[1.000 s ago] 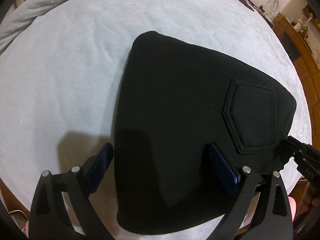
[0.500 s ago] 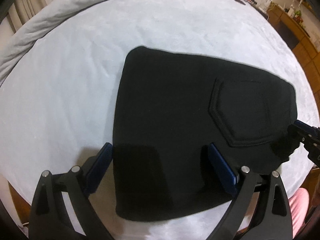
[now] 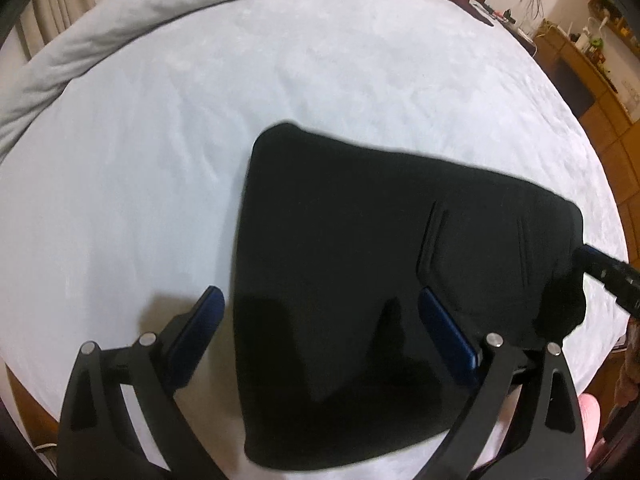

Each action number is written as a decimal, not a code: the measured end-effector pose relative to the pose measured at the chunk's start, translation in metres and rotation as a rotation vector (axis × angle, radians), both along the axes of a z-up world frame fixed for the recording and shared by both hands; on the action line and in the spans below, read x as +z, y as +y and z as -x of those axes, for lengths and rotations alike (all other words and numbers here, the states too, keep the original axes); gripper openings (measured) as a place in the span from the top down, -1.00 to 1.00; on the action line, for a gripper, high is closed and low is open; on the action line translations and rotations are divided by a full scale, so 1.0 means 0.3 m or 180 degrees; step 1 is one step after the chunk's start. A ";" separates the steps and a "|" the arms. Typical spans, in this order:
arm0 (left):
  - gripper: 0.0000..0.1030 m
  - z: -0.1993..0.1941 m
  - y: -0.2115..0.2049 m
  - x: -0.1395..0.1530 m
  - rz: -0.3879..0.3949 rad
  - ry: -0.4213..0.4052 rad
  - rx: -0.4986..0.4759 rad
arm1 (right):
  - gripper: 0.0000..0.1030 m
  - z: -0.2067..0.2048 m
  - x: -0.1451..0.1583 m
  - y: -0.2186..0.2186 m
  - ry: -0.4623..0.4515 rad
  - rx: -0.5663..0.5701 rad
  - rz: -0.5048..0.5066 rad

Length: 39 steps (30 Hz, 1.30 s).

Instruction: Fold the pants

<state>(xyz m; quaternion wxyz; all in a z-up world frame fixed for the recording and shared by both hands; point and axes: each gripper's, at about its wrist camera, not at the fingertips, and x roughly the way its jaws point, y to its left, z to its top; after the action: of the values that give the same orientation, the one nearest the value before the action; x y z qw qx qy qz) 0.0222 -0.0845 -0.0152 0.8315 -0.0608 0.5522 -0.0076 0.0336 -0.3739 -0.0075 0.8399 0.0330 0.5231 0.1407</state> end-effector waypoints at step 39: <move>-0.91 0.109 0.107 -0.142 0.0289 0.0289 0.0194 | 0.12 0.069 -0.159 -0.055 0.0373 0.0046 -0.0018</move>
<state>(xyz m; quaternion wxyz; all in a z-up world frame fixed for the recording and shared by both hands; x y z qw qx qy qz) -0.0105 -0.0524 -0.0579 0.8018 -0.1155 0.5864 -0.0045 0.0131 -0.3903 -0.0553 0.8067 0.0398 0.5713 0.1461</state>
